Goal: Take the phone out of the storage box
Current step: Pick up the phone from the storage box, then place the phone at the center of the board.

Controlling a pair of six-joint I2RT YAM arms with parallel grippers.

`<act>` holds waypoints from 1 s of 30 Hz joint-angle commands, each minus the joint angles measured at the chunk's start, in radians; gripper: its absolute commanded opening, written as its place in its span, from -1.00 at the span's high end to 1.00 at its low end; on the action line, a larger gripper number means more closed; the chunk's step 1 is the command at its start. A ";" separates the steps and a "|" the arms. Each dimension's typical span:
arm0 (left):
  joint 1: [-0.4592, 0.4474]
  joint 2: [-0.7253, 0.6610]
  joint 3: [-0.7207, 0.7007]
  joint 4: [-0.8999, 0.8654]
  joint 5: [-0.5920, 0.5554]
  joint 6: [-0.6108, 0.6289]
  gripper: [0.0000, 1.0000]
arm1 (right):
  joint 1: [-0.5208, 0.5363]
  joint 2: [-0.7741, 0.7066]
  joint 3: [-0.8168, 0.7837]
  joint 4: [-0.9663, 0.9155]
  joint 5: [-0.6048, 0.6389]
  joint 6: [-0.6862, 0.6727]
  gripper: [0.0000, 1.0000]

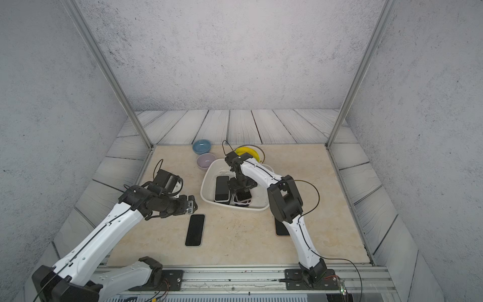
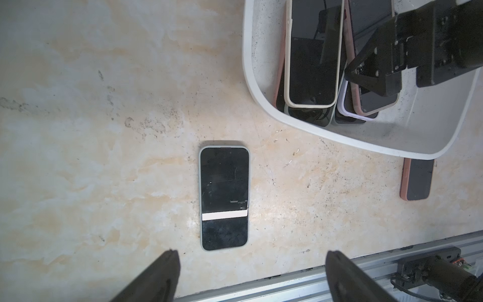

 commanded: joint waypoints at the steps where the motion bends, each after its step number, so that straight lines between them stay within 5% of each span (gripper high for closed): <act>1: 0.007 -0.004 -0.007 -0.017 0.006 0.016 -0.86 | -0.018 0.053 -0.015 0.054 -0.024 -0.029 -0.87; 17: 0.008 0.026 -0.005 0.011 0.008 0.012 -0.86 | -0.042 -0.104 -0.170 0.101 0.019 -0.016 -0.61; 30: 0.007 0.064 0.005 0.048 0.036 0.012 -0.86 | -0.055 -0.263 -0.145 0.089 0.008 0.015 -0.55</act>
